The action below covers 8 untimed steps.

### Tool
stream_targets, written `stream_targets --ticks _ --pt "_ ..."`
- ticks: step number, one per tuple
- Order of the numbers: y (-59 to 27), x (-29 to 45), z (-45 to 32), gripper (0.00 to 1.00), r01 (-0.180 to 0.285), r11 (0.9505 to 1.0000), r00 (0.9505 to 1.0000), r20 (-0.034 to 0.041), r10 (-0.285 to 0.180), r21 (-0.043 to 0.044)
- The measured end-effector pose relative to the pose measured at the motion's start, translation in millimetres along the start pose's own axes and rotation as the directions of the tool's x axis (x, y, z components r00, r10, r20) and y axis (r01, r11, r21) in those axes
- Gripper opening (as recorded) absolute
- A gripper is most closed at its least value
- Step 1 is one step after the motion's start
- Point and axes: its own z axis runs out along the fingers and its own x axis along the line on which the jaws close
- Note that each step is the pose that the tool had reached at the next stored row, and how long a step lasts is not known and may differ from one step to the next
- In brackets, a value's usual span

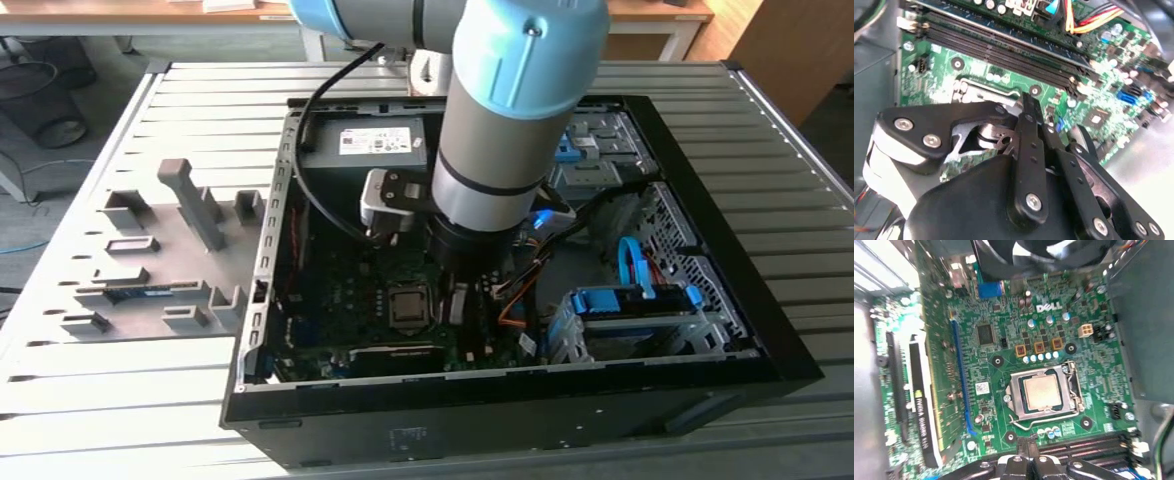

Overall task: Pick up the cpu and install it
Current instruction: 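Install the first cpu locking lever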

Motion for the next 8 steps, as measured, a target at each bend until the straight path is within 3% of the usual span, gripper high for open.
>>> stream_targets --ticks 3,8 --pt "0.7 -0.1 -6.9 0.1 0.0 1.0 1.0 0.0003 0.0 0.0" --pt "7.0 1.0 -7.9 0.1 -0.003 1.0 1.0 0.002 0.003 0.0034"
